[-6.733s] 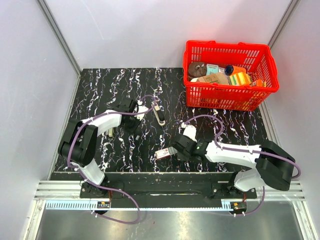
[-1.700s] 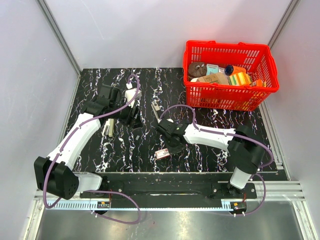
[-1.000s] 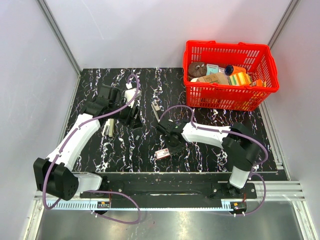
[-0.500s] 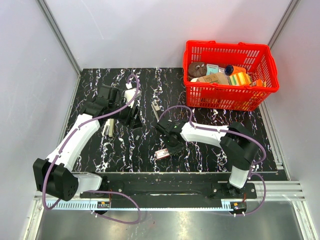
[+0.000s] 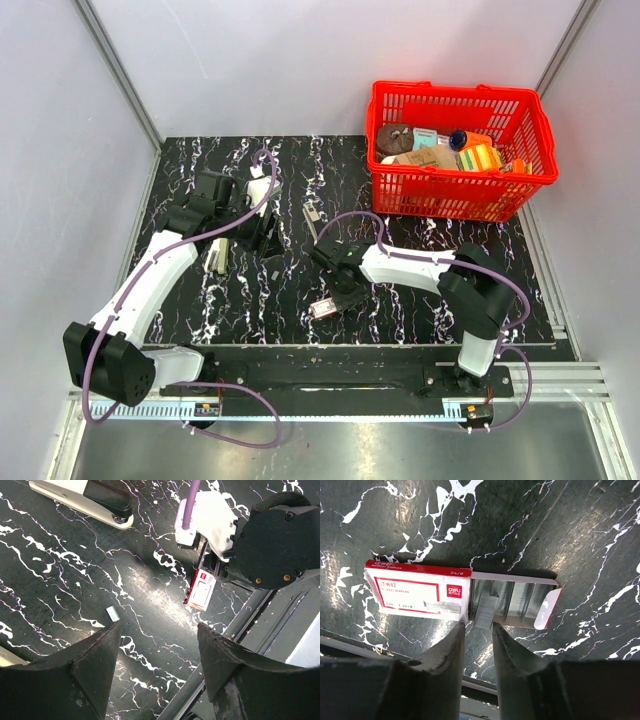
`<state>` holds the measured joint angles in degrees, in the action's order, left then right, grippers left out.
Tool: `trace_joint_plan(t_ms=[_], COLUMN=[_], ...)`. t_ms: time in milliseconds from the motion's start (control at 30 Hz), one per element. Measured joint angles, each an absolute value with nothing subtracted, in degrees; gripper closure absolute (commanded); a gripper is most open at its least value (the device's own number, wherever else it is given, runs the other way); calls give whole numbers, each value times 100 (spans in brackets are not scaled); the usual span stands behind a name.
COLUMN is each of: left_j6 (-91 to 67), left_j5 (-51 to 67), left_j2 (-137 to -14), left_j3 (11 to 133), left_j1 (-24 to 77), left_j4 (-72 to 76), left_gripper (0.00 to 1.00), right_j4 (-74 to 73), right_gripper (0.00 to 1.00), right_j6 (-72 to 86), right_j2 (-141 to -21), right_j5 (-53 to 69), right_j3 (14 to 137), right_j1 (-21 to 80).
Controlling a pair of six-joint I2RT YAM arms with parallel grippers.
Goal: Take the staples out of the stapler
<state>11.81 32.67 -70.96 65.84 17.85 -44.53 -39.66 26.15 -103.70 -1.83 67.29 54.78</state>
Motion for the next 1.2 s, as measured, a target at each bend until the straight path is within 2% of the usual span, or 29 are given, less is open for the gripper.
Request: trace_joint_plan(t_ms=[133, 333, 467, 667, 767, 967, 1200], left_j6=[1179, 1192, 1210, 1216, 1219, 1221, 1225], left_j5=[3269, 3275, 3275, 3277, 3277, 3277, 3277], left_j2=[-7096, -7096, -7096, -7096, -7096, -7096, -7096], left_j3=[6565, 6510, 6510, 6510, 6510, 6510, 6510], left_j1=[1785, 1785, 1785, 1785, 1785, 1785, 1785], left_j4=[-4451, -4484, -4534, -4547, -4554, -4589, -4652], left_gripper=[33, 33, 33, 33, 33, 33, 34], right_j4=[-3966, -3968, -3992, -3981, -3942, -3820, -3514], right_gripper=[60, 62, 69, 91, 98, 100, 100], right_j6=[2615, 2620, 2679, 2812, 2877, 2985, 2989], right_j2=[-10370, -10342, -10007, -9096, -8858, -8836, -8973], right_j5=[-183, -185, -185, -183, -178, -43, 130], right_j3=[6729, 6729, 6729, 6689, 6495, 5767, 5601], right_j1=[5478, 5478, 5478, 5478, 5476, 5472, 5472])
